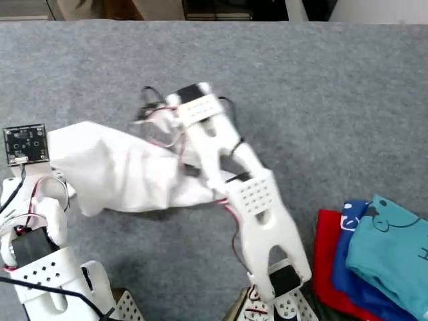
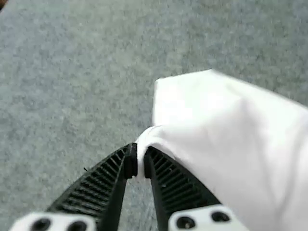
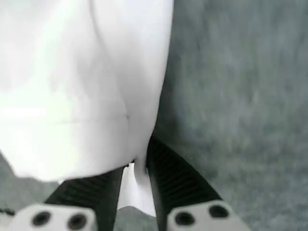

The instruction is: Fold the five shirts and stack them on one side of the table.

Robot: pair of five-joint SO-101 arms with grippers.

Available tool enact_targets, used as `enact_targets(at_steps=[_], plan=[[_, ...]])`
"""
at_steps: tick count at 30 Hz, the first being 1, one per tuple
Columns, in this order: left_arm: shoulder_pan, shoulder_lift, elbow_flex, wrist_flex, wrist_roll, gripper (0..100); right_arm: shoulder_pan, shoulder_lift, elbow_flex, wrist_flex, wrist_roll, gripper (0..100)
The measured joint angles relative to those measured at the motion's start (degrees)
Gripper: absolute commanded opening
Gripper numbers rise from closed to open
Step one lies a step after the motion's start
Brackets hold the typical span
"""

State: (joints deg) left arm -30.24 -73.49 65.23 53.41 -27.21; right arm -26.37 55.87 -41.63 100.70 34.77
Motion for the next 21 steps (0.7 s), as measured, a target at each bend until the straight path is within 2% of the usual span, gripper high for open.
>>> enact_targets(at_steps=[8,10,15,21], plan=[[5.4,0.0,6.4,0.0,0.0,2,18.4,-8.0,14.7,0.1,12.3,0.9],[7.1,0.0,7.0,0.0,0.0,2,21.6,-10.5,17.9,0.1,15.0,6.1],[8.8,0.0,8.4,-1.4,0.0,2,24.6,-18.7,25.5,0.1,20.7,31.4],[8.9,0.0,10.2,-4.5,0.0,2,24.7,-34.2,33.1,0.1,22.9,33.8]])
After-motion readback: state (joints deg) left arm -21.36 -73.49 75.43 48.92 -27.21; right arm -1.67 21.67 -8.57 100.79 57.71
